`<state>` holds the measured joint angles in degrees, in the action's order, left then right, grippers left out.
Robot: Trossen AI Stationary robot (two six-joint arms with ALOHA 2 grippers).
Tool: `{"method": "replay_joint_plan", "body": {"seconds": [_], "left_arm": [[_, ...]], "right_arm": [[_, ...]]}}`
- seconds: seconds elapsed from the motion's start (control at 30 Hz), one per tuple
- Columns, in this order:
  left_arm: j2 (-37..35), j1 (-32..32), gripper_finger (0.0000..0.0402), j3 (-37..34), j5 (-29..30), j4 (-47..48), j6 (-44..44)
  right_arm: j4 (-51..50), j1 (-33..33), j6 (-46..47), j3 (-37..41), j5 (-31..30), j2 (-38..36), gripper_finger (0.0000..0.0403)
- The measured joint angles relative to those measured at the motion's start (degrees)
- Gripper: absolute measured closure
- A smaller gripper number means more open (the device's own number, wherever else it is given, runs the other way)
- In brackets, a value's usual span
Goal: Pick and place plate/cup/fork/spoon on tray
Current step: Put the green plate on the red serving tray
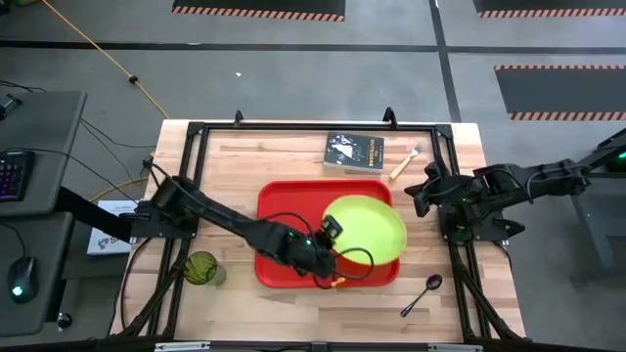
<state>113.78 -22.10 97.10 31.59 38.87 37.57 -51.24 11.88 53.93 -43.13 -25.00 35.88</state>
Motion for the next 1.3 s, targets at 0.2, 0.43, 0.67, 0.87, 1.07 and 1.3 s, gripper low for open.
{"method": "replay_joint_plan", "body": {"seconds": [0.2, 0.43, 0.67, 0.87, 1.07, 1.3], "left_arm": [[5.8, -0.1, 0.0401, 0.0, 1.4, -1.9, 0.8], [8.9, -0.2, 0.0401, 0.0, 2.3, -1.8, -2.9], [9.5, 0.2, 0.0388, 0.0, -2.0, -2.6, -4.9], [9.5, 1.1, 0.0370, 0.0, -5.1, -2.9, -6.4], [9.5, 2.4, 0.0336, 0.0, -5.4, -3.1, -8.4], [9.5, 3.7, 0.0273, 0.0, -10.3, -3.0, -10.5]], "right_arm": [[0.3, 0.0, 2.4, 0.0, 0.2, 0.2, 0.0403], [0.3, 0.0, 4.0, 0.0, -0.5, 0.7, 0.0403], [0.4, 0.0, 4.5, 0.0, -1.4, 0.8, 0.0403], [0.4, 0.0, 4.5, 0.0, -1.3, 0.9, 0.0403], [0.4, 0.0, 4.3, 0.0, -1.4, 0.9, 0.0403], [0.4, 0.0, 4.3, 0.0, -1.4, 0.9, 0.0403]]}}
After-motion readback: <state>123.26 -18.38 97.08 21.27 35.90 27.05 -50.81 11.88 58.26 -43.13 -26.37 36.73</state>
